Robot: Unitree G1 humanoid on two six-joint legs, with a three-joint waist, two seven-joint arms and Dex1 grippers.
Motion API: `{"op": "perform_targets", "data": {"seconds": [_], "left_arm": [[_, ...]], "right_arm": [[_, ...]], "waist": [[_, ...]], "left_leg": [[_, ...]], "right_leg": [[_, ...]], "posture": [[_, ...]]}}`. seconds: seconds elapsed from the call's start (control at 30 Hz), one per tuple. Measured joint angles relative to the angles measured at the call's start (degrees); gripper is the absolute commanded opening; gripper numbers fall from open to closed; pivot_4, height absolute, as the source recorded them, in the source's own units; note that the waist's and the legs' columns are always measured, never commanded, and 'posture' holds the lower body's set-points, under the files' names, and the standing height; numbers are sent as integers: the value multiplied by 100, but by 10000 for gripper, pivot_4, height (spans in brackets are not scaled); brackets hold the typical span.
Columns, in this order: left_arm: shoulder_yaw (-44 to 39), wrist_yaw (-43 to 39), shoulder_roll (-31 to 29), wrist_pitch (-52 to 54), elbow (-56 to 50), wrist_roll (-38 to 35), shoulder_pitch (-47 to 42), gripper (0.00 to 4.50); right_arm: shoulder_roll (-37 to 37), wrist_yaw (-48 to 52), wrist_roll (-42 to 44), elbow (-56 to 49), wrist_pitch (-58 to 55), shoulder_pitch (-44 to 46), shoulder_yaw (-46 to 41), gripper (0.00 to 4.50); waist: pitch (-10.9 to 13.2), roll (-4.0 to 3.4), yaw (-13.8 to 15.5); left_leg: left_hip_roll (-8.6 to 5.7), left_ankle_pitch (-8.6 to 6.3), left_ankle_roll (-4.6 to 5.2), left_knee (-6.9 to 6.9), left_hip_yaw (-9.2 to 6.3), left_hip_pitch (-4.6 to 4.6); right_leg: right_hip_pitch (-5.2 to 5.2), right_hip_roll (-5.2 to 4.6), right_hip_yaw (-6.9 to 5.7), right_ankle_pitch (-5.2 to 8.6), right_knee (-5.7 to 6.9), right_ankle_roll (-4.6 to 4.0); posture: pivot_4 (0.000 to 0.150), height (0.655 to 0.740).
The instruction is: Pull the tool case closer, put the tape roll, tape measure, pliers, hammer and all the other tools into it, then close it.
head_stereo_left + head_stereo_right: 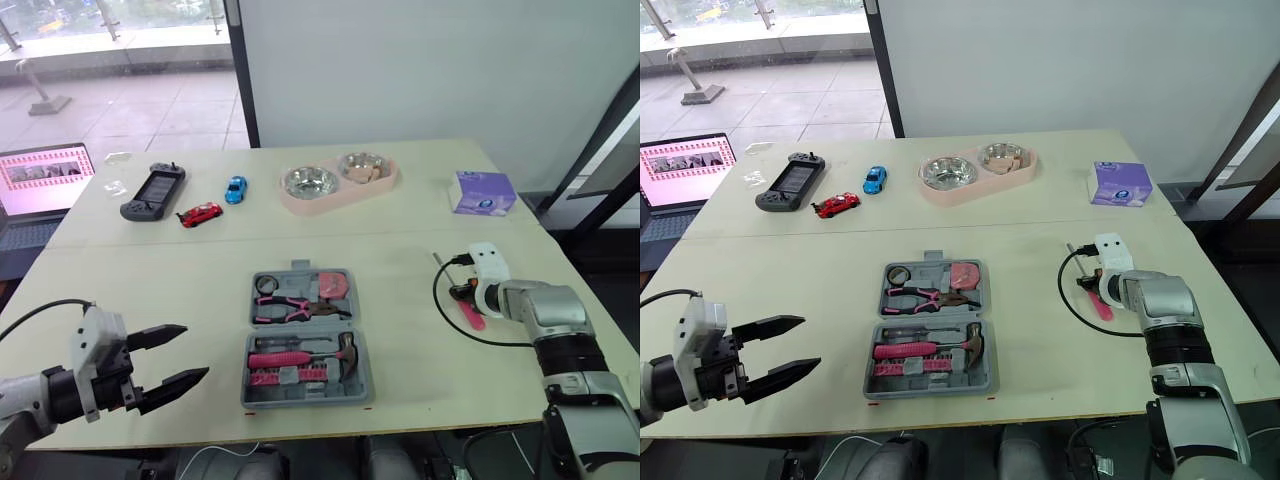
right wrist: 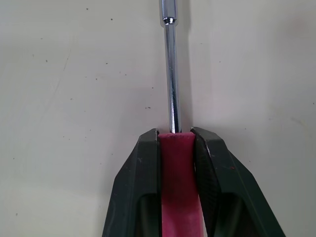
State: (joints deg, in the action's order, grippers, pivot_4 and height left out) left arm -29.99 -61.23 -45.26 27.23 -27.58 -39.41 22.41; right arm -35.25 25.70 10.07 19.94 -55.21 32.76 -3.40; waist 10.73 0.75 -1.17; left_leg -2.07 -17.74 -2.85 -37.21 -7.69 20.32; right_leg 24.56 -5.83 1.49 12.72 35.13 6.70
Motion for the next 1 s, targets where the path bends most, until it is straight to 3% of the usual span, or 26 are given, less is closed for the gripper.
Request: {"op": "perform_targets", "data": {"seconds": [0.07, 0.23, 0.37, 0.47, 0.67, 0.93, 1.0], "left_arm": [[1, 0, -2, 10, -2, -3, 3, 45000], [-5, -59, -46, 26, 5, -9, -13, 45000], [68, -128, -100, 25, 209, 6, -223, 45000], [220, -181, -152, 24, 360, 16, -400, 45000], [411, -433, -327, -2, 529, 45, -581, 45000], [446, -667, -611, -29, 903, 142, -871, 45000], [447, -731, -615, -31, 904, 146, -865, 45000]], "right_arm": [[-17, 138, 153, -523, -212, -222, -41, 4149], [251, 28, 824, -3253, -1801, -776, -654, 4149], [1524, -645, 911, -5263, -3243, -1340, -1063, 4149], [2247, -1167, 874, -6115, -3674, -1859, -961, 4149], [2799, -2128, 368, -6637, -3679, -2581, -451, 4149], [2952, -2380, 120, -6360, -2894, -3620, 61, 4149], [2970, -2366, 101, -6234, -2557, -3740, 67, 14667]], "waist": [[2, -4, 3], [9, -15, 7], [4, -14, 34], [5, -16, 47], [5, -17, 5], [4, -15, -24], [-9, 6, -45]], "left_leg": [[0, 0, 0, 3, -2, 3], [2, 0, 0, 3, -7, 6], [5, 0, 0, 4, -20, 6], [4, 0, -1, 2, -18, 9], [5, 0, -1, 5, -17, 3], [6, 0, -1, 8, -12, 1], [9, 0, -1, 8, -13, -5]], "right_leg": [[5, 0, -1, -1, 0, 1], [8, 3, -3, -1, 2, 2], [7, 13, -6, 0, 4, 1], [7, 11, -4, 0, 1, 0], [9, 11, -4, 9, 4, -18], [10, 13, -1, 9, 4, -17], [6, 14, -2, 8, 5, -19]], "posture": [[1500, 7360], [1500, 7360], [1500, 7360], [1500, 7360], [1500, 7360], [1500, 7360], [1500, 7360]]}}
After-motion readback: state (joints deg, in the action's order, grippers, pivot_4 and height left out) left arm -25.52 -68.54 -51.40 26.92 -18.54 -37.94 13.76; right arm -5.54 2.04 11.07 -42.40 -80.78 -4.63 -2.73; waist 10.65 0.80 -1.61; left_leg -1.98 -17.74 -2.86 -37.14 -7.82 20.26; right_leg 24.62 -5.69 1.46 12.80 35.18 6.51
